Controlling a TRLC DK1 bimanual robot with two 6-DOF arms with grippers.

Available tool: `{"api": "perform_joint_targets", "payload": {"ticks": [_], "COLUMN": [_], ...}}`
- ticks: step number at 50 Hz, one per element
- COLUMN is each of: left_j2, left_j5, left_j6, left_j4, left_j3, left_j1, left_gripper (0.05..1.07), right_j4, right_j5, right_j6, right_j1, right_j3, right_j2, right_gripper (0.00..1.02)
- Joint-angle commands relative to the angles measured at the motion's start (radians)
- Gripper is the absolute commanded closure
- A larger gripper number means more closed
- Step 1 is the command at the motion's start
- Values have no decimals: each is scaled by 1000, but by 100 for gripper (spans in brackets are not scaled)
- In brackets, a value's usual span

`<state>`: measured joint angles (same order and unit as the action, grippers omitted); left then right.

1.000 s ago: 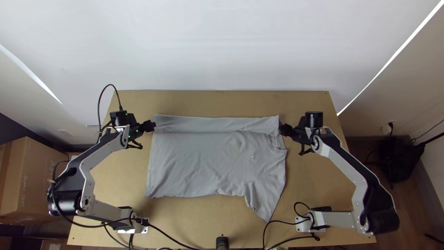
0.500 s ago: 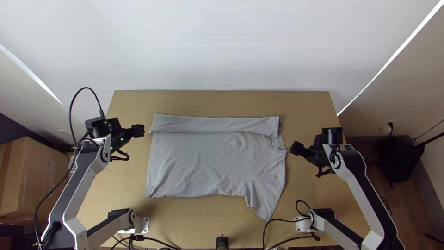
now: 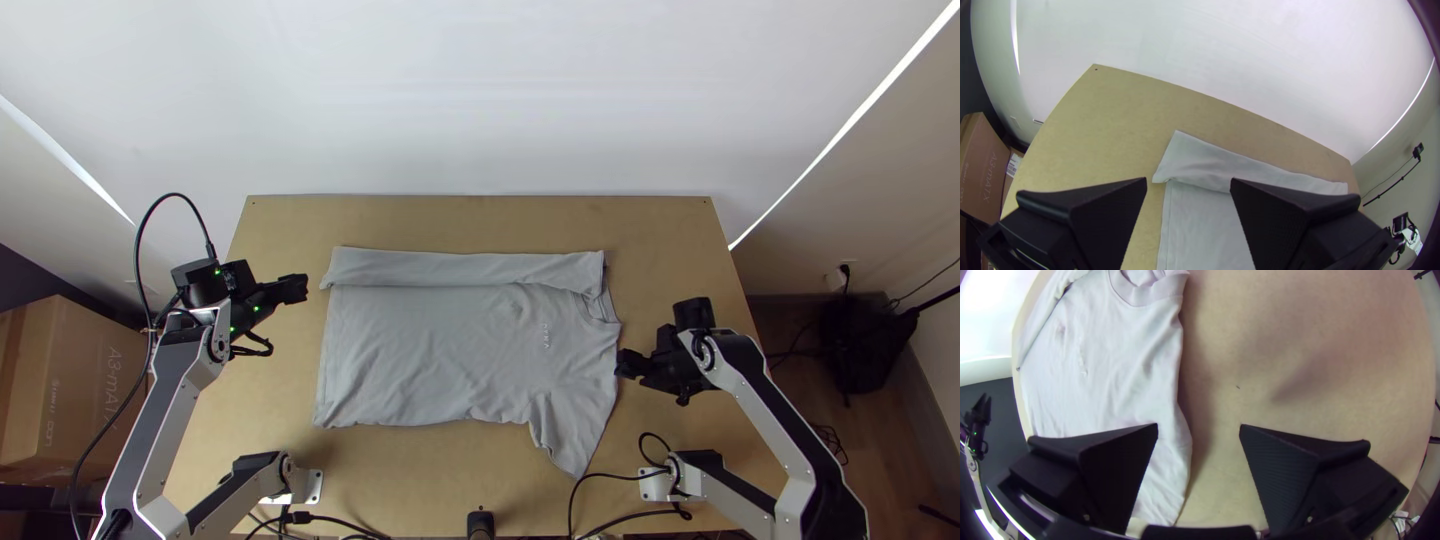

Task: Fold the t-shirt

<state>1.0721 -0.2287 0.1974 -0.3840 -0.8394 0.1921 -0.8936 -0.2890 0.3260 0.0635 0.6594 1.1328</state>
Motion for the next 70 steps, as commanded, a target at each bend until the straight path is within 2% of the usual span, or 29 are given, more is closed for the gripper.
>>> {"api": "perform_joint_targets", "payload": {"ticks": [1, 4, 6, 24, 26, 29, 31, 36, 43, 48, 53, 60, 70], "left_j2": [-17, -17, -17, -18, -17, -14, -14, -34, -67, -57, -31, 37, 52], "left_j5": [-14, -14, -14, -14, -14, -14, -14, -17, -18, -18, -17, 9, 112], "left_j6": [-13, -13, -12, -15, -29, -64, -104, -265, -536, -642, -745, -757, -745], "left_j4": [-13, -13, -15, -52, -69, -118, -153, -277, -533, -615, -767, -906, -909], "left_j3": [-13, -15, -15, -32, -38, -52, -56, -53, -36, -23, -9, 0, 62], "left_j1": [7, 6, 6, -6, -8, -8, -14, -43, -83, -85, -85, -92, -149], "left_gripper": [26, 26, 26, 26, 26, 26, 26, 26, 26, 27, 30, 32, 32], "right_j4": [-10, -10, -10, -1, 1, 28, 44, 50, 50, 47, 47, 44, 39], "right_j5": [-12, -12, -12, -24, -29, -30, -30, -29, -29, -29, -30, -30, -30], "right_j6": [-19, -18, -18, -13, -13, -13, -13, -13, -12, -12, -5, 5, 4], "right_j1": [16, 35, 44, 144, 150, 157, 159, 173, 179, 182, 182, 187, 187], "right_j3": [-30, -34, -38, -67, -67, -70, -73, -80, -83, -80, -80, -83, -83], "right_j2": [41, 58, 65, 114, 119, 117, 113, 113, 94, 76, 64, 51, 27], "right_gripper": [48, 57, 59, 59, 67, 90, 100, 100, 100, 100, 100, 100, 100]}}
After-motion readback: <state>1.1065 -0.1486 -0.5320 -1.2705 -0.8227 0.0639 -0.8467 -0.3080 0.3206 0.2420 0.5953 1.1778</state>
